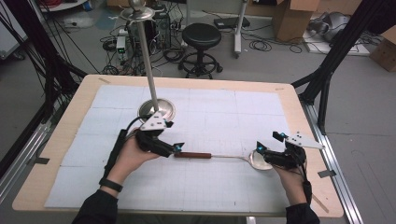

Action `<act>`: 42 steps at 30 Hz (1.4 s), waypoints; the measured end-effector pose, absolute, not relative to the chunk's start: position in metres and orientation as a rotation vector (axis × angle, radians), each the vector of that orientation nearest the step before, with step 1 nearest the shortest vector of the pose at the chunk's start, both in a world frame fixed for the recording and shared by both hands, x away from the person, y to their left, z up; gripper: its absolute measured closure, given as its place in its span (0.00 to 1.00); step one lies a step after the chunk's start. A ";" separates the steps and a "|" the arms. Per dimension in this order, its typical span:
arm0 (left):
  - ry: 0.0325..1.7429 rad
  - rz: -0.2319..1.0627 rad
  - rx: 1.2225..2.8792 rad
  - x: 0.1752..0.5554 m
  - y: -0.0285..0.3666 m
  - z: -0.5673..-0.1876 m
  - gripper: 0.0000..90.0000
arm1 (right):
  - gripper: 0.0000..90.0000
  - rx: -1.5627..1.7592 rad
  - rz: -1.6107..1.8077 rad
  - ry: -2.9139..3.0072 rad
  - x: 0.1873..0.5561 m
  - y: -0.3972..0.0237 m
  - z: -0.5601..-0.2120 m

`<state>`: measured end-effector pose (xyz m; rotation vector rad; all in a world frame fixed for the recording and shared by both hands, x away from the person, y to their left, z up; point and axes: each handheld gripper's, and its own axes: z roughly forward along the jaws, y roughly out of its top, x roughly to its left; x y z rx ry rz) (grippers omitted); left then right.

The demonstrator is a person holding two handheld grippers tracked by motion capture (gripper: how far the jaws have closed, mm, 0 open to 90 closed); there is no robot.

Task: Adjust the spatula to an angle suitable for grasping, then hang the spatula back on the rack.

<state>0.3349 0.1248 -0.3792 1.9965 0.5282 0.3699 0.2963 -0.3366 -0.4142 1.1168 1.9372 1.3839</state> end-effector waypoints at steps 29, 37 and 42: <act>0.872 0.594 1.637 0.288 0.285 -0.431 0.15 | 0.18 1.124 1.366 1.998 0.301 -0.334 -0.424; 0.894 0.557 1.644 0.289 0.283 -0.433 0.15 | 0.17 1.113 1.403 2.026 0.301 -0.334 -0.425; 0.931 0.492 1.613 0.290 0.284 -0.432 0.16 | 0.17 1.082 1.417 2.066 0.304 -0.330 -0.423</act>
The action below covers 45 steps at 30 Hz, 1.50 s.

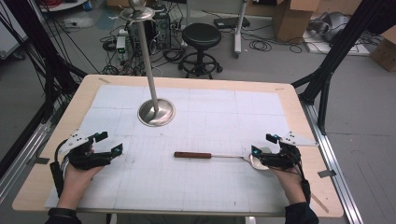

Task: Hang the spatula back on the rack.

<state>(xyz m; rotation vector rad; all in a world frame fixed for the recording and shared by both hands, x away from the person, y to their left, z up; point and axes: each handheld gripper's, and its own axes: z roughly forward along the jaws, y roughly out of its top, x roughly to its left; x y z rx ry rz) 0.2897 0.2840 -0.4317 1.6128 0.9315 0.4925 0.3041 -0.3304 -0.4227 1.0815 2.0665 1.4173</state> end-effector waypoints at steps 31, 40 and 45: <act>0.879 0.481 1.713 0.286 0.275 -0.432 0.19 | 0.29 0.718 1.123 2.619 0.333 -0.248 -0.429; 0.889 0.477 1.718 0.287 0.275 -0.433 0.21 | 0.50 0.648 0.950 2.731 0.340 -0.231 -0.433; 0.897 0.476 1.726 0.287 0.275 -0.434 0.22 | 0.69 0.635 0.964 2.772 0.341 -0.230 -0.432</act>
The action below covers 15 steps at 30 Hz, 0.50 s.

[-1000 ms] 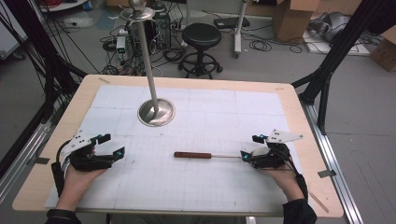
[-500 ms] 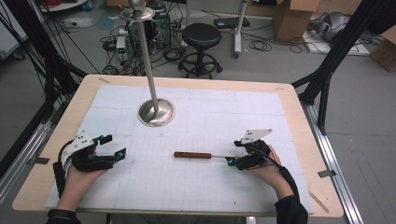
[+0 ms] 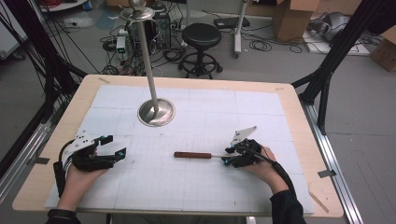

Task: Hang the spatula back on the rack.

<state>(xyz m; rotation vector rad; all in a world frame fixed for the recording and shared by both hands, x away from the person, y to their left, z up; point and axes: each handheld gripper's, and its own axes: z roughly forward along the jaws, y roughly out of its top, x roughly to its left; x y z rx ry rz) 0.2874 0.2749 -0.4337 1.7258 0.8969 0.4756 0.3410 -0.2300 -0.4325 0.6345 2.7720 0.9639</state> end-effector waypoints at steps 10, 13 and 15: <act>0.894 0.474 1.724 0.287 0.275 -0.433 0.23 | 0.85 0.654 0.889 2.821 0.343 -0.225 -0.428; 0.893 0.473 1.727 0.287 0.275 -0.433 0.24 | 0.94 0.720 0.849 2.856 0.346 -0.220 -0.425; 0.890 0.473 1.731 0.287 0.275 -0.434 0.24 | 0.94 0.733 0.839 2.865 0.347 -0.220 -0.424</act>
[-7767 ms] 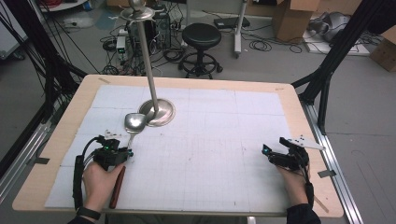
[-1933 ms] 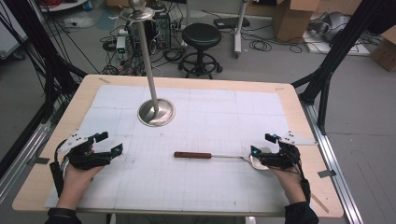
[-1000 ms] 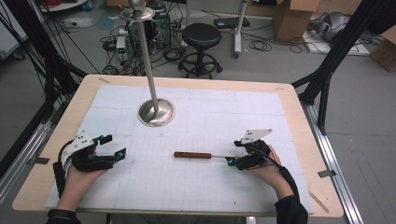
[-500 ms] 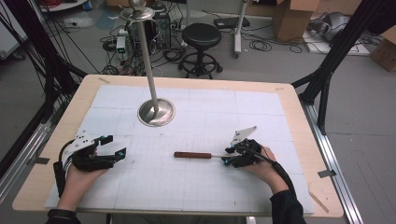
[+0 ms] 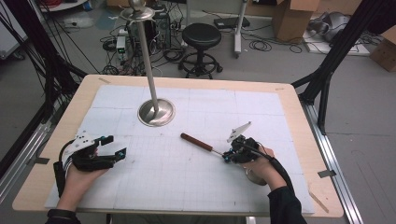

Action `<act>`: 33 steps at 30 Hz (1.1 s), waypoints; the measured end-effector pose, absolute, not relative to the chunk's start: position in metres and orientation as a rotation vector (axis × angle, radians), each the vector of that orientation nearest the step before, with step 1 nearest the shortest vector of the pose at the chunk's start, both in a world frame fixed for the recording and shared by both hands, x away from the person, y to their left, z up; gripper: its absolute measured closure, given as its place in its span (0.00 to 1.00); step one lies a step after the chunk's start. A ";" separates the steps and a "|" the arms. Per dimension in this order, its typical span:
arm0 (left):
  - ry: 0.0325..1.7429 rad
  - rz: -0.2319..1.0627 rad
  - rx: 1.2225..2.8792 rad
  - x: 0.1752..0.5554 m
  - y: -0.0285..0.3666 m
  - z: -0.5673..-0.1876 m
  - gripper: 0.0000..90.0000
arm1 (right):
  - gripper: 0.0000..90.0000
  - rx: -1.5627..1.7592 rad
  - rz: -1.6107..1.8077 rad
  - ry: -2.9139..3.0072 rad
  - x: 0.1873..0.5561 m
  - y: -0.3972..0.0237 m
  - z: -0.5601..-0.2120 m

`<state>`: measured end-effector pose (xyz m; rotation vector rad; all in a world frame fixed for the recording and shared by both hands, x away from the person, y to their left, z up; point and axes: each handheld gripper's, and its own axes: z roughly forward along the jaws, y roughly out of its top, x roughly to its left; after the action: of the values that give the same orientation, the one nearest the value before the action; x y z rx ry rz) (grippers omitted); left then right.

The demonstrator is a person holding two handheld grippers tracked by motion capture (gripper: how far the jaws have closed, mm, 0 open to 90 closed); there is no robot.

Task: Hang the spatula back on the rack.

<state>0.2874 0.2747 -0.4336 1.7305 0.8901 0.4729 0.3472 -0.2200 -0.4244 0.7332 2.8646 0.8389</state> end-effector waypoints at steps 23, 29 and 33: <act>0.884 0.475 1.726 0.287 0.275 -0.433 0.25 | 0.95 0.814 0.927 2.769 0.350 -0.216 -0.407; 0.882 0.476 1.723 0.287 0.275 -0.432 0.25 | 0.95 0.790 1.038 2.693 0.350 -0.217 -0.392; 0.879 0.476 1.718 0.287 0.275 -0.432 0.25 | 0.95 0.755 1.173 2.607 0.351 -0.214 -0.372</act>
<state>0.2872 0.2751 -0.4321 1.7180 0.8794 0.4760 0.3511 -0.2143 -0.3720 0.7546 2.6075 1.1727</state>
